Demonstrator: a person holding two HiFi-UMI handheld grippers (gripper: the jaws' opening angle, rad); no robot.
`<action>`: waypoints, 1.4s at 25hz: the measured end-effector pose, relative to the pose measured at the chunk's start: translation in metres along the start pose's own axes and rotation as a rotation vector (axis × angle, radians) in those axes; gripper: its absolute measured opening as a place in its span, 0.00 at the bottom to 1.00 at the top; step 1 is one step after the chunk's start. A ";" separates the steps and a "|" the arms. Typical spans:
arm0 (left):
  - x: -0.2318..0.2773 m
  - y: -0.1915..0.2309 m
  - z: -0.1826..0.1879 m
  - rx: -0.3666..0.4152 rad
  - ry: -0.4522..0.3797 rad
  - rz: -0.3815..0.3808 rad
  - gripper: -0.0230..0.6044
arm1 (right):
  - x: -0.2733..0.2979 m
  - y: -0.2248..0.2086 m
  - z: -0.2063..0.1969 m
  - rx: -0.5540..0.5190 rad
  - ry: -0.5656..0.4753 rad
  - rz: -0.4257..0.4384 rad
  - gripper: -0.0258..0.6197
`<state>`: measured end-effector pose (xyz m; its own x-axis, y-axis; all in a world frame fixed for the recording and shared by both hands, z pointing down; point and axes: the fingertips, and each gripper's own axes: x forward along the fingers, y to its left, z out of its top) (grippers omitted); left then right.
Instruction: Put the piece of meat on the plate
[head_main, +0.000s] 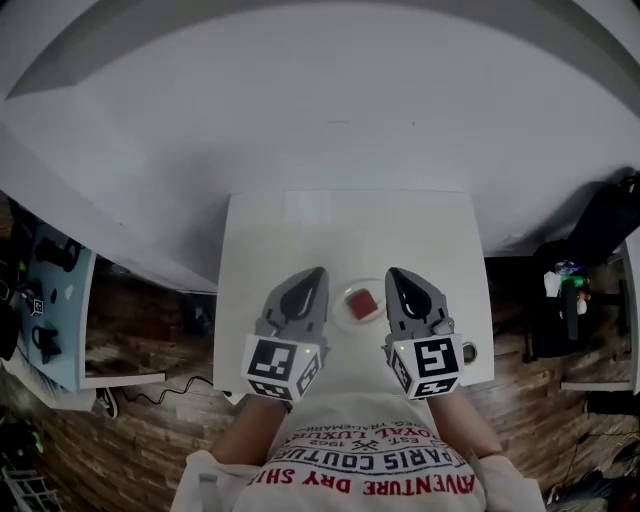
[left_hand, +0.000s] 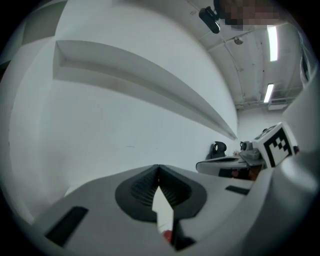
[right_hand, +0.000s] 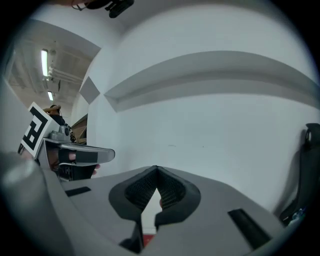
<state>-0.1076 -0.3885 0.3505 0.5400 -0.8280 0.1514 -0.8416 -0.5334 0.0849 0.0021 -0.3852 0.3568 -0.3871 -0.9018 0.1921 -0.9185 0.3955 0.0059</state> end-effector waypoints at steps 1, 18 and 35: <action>0.000 -0.002 0.006 0.014 -0.011 -0.001 0.04 | -0.004 -0.001 0.004 -0.002 -0.013 -0.003 0.06; -0.004 -0.007 0.019 0.047 -0.044 0.026 0.04 | -0.016 -0.002 0.015 -0.041 -0.037 -0.008 0.06; -0.004 -0.020 0.007 0.057 -0.019 0.006 0.04 | -0.016 -0.001 0.006 -0.020 -0.020 -0.016 0.06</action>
<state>-0.0929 -0.3755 0.3413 0.5355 -0.8341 0.1328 -0.8432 -0.5369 0.0280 0.0088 -0.3720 0.3478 -0.3744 -0.9111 0.1724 -0.9227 0.3846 0.0283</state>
